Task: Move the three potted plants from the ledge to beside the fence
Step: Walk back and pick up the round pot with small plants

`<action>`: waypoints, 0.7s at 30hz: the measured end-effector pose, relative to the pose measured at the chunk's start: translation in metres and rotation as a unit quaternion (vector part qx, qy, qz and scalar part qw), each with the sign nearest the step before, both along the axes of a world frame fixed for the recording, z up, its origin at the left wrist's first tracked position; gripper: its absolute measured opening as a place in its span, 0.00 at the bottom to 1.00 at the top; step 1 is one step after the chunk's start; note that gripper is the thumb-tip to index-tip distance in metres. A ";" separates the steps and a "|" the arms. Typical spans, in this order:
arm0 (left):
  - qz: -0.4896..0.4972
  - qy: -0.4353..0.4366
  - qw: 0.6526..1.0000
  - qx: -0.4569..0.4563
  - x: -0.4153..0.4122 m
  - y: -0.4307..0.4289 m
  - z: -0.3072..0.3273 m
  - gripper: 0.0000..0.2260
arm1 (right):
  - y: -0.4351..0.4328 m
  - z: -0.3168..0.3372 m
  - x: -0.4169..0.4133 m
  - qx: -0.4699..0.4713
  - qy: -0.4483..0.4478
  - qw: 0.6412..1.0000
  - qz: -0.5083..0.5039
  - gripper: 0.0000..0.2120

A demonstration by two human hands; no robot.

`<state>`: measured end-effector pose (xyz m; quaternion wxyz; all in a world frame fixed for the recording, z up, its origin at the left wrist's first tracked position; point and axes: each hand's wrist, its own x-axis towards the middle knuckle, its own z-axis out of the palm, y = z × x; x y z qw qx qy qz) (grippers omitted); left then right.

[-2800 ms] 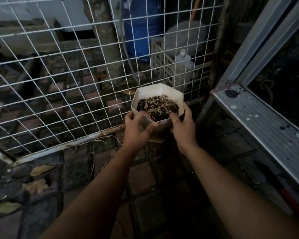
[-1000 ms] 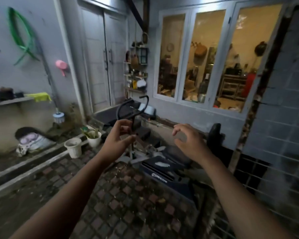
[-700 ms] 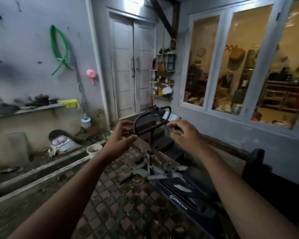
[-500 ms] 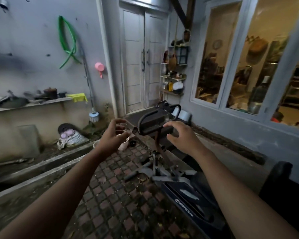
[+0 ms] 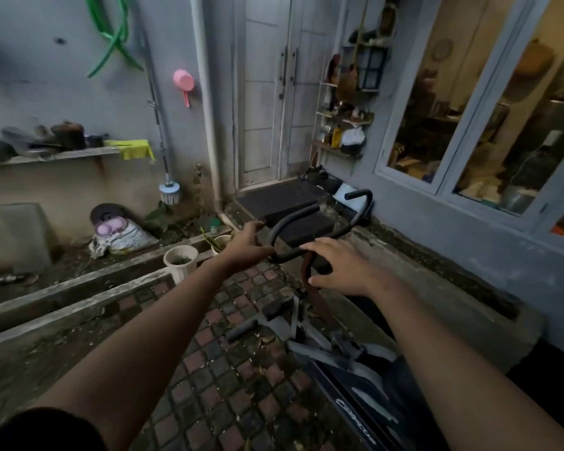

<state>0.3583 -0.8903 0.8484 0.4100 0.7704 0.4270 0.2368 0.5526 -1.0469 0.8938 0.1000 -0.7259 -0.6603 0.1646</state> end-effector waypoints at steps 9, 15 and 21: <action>-0.018 0.038 0.999 -0.001 0.096 0.122 -0.040 0.31 | 0.158 -0.031 0.060 0.006 -0.013 1.000 0.011 0.30; -0.014 0.011 0.999 -0.043 0.116 0.157 -0.080 0.17 | 0.261 -0.061 0.100 0.019 -0.065 0.996 0.064 0.23; -0.075 -0.046 0.988 -0.131 0.106 0.175 -0.094 0.11 | 0.313 -0.077 0.113 -0.003 -0.131 0.978 0.164 0.19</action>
